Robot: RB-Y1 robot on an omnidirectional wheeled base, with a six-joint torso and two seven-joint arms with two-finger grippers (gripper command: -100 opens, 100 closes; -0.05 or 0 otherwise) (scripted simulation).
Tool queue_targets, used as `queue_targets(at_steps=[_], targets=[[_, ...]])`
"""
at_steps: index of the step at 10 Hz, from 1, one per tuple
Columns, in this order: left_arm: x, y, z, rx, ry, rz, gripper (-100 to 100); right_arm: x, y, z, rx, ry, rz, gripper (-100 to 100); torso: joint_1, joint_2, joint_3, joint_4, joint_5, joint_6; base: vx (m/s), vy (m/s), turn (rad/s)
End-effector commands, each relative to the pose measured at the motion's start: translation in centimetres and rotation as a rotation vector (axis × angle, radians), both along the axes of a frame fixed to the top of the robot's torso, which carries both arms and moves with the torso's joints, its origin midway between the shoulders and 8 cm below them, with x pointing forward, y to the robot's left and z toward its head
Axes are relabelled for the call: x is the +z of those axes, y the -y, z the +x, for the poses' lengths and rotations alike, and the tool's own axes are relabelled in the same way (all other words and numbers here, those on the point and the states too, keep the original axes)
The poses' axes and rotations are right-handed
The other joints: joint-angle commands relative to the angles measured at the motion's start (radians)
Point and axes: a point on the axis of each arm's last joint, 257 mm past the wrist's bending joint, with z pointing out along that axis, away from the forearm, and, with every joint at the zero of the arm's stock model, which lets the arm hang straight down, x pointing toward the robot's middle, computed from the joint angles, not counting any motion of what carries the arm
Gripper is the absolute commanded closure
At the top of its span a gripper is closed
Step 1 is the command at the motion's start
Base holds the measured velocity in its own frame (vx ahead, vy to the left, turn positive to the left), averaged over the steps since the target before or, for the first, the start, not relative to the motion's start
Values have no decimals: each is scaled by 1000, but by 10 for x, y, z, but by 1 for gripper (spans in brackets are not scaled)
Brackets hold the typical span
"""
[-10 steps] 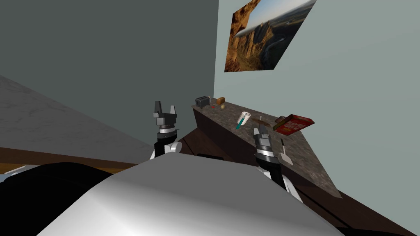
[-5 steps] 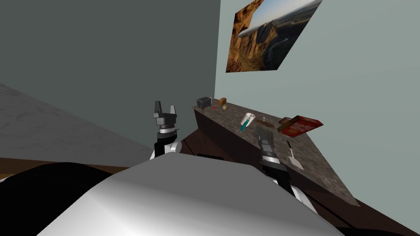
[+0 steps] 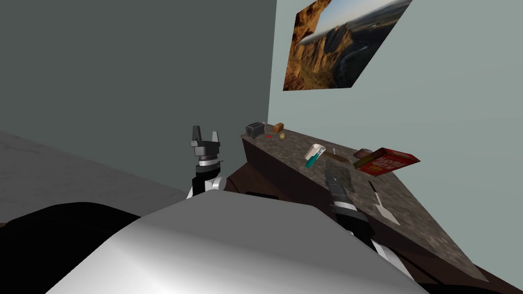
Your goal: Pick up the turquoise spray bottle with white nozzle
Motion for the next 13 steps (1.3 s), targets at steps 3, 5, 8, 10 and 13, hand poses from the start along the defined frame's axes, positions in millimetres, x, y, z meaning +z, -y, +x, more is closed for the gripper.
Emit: queue_targets(at_steps=[3, 5, 8, 10, 13], targets=[[0, 0, 0, 0, 0, 0, 0, -29, 40, -18, -79, -124, -138, -100, 0, 2, 1, 1, 0, 0, 102, 95, -42], [0, 0, 0, 0, 0, 0, 0, -41, 64, -29, -123, -195, -220, -100, 2, -4, -2, -1, 0, 0, 200, 126, -58], [0, 0, 0, 0, 0, 0, 0, -53, 98, -44, -176, -287, -336, -100, 2, -5, -3, -1, 0, 0, 176, 126, -57], [0, 0, 0, 0, 0, 0, 0, -57, 118, -52, -204, -338, -406, -100, 1, -3, -2, -1, 0, 0, 157, 99, -54], [0, 0, 0, 0, 0, 0, 0, -58, 151, -64, -247, -413, -521, -100, 0, -5, -3, -1, 0, 0, 182, 106, -65]])
